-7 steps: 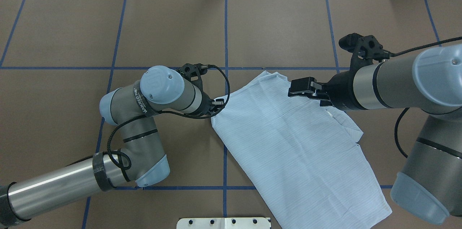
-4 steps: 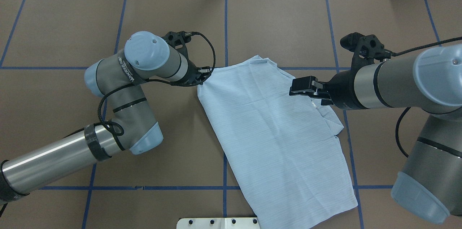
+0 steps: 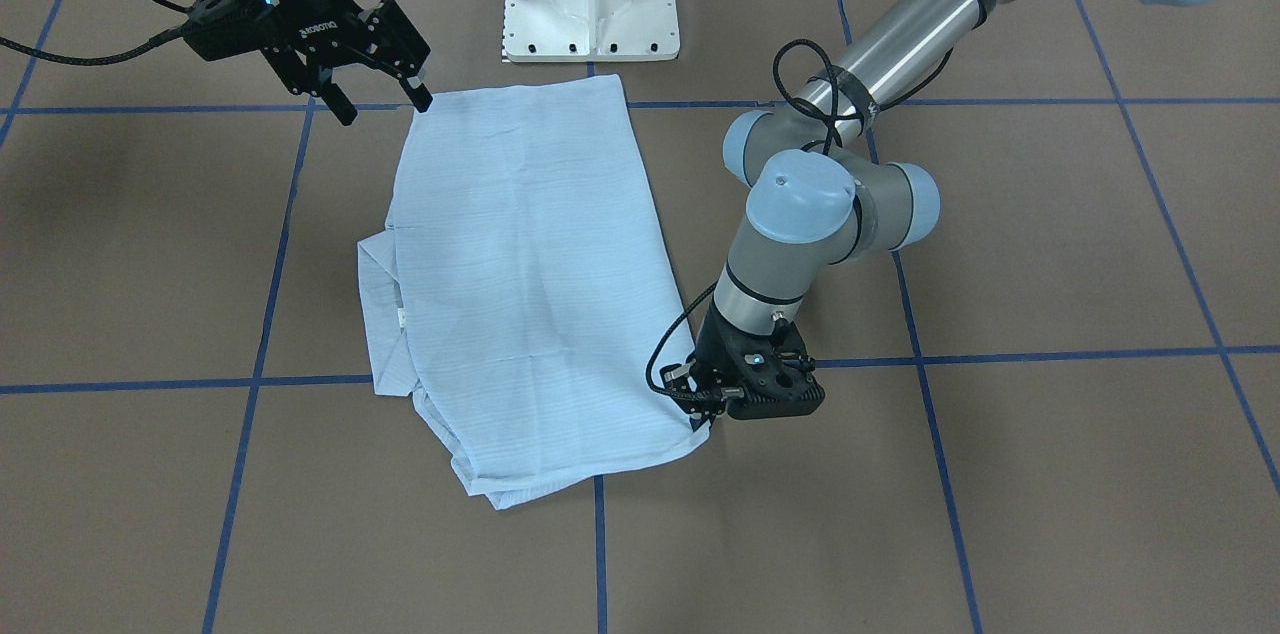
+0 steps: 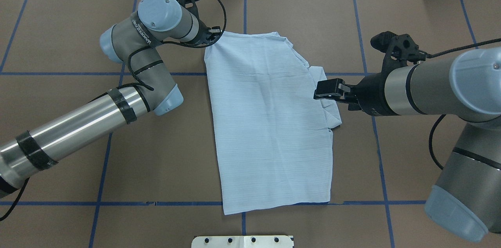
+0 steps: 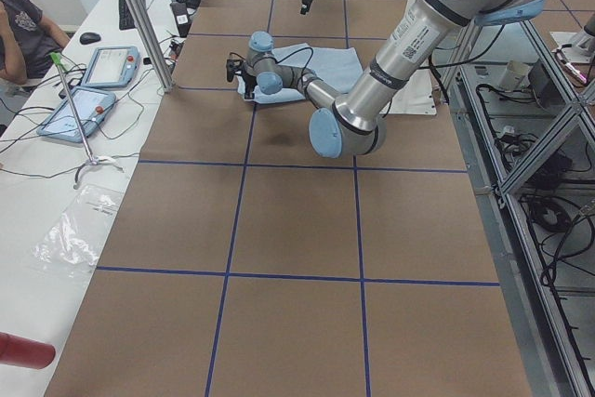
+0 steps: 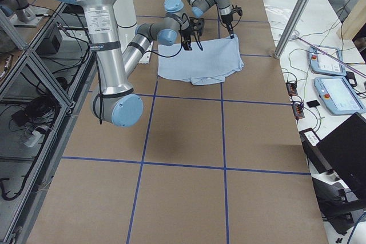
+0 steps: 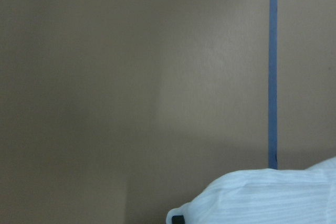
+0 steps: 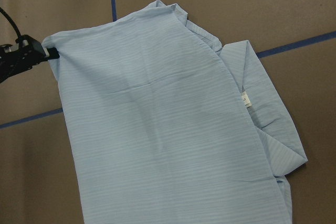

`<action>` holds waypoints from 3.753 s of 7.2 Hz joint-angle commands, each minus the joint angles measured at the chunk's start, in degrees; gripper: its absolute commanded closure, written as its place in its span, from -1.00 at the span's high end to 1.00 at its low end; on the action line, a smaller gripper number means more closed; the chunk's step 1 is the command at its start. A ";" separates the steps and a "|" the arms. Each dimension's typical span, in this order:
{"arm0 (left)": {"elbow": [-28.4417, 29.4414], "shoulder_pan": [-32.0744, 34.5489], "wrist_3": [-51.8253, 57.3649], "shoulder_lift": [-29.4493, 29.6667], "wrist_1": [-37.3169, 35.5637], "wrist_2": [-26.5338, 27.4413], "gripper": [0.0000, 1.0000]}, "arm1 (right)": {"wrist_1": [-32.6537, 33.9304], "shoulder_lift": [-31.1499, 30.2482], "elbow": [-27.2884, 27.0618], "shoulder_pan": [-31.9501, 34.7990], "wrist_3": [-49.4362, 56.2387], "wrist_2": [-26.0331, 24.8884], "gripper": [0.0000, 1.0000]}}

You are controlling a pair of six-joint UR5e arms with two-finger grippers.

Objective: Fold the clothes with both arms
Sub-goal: 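Pull the shirt corner away with the left gripper while the right holds the shirt, then release the far corner and move the left gripper to the shirt's near edge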

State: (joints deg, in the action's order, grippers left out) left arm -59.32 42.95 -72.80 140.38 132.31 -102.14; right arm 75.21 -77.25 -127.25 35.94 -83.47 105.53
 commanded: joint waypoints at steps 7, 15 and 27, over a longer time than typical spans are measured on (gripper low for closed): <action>18.27 0.91 1.35 10.08 15.96 6.52 0.98 | 0.02 0.08 0.60 -0.43 0.14 -1.90 1.00; -40.20 -0.22 -2.92 -26.77 -8.73 -6.73 0.98 | 0.20 1.75 2.89 -0.87 0.50 -1.99 1.00; -45.09 -28.10 -28.01 -30.34 -8.91 8.01 0.66 | 0.20 1.40 2.01 -0.70 0.50 0.72 1.00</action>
State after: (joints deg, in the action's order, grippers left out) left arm -103.88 14.55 -100.85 110.15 123.59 -94.07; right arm 75.36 -75.90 -125.12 35.24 -82.97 105.82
